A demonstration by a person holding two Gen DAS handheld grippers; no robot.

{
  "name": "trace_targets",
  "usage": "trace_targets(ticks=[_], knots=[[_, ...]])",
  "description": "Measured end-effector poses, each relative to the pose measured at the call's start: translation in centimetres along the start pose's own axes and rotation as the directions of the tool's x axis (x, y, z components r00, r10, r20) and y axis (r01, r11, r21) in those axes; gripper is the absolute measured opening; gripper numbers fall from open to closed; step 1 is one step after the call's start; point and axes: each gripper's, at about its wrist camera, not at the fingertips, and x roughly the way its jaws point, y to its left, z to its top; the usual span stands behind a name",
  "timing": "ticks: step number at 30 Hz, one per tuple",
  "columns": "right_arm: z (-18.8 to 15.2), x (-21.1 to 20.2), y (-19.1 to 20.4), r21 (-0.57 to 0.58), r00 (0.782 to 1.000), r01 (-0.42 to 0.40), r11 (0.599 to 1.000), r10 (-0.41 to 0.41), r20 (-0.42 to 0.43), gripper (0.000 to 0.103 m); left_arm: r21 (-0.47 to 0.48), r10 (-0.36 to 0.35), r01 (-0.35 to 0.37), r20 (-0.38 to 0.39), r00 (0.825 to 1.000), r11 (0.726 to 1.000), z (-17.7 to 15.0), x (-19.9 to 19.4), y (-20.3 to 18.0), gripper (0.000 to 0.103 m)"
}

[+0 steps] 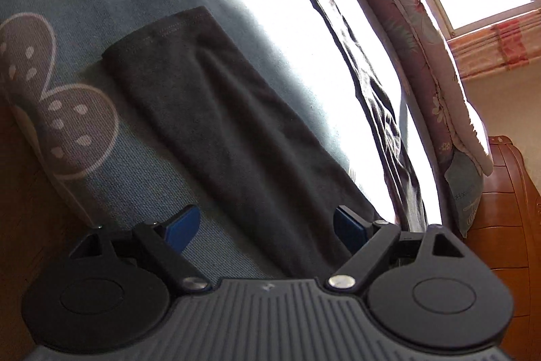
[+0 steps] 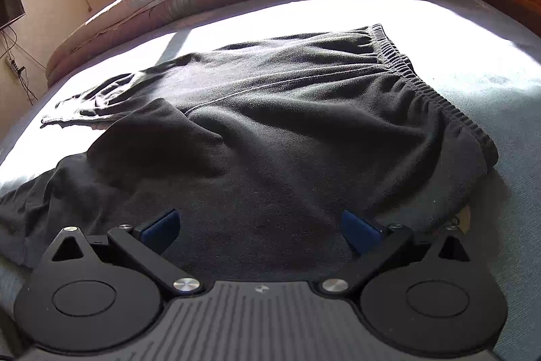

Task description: Fold clothes

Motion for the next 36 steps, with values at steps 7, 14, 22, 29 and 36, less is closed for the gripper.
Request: trace_targets(ticks=[7,14,22,29,36], knots=[[-0.1,0.2,0.5,-0.021,1.0,0.027,0.999,-0.027,-0.004,0.103,-0.067,-0.05,0.057,0.101,0.994,0.996,1.2,0.3,1.5,0.074],[-0.2,0.2,0.6,-0.029,0.999,0.034,0.999,-0.034,-0.001,0.103,-0.2,-0.091,0.133,0.207,0.974,0.971,2.8,0.3,4.9,0.06],[-0.1,0.2,0.6,-0.033,0.999,0.036,0.999,-0.036,-0.005,0.103,-0.229,-0.048,0.121,0.302,0.952,0.966,5.4,1.0,5.1,0.06],[-0.1,0.3,0.8,-0.035,0.999,0.046,0.998,-0.046,-0.003,0.103,-0.176,-0.107,0.151,0.238,0.966,0.973,4.9,2.5,3.8,0.062],[0.0,0.2,0.9,-0.053,0.999,0.05,0.997,-0.05,-0.014,0.103,-0.111,-0.096,0.125,0.237,0.967,0.986,5.4,3.2,2.8,0.061]])
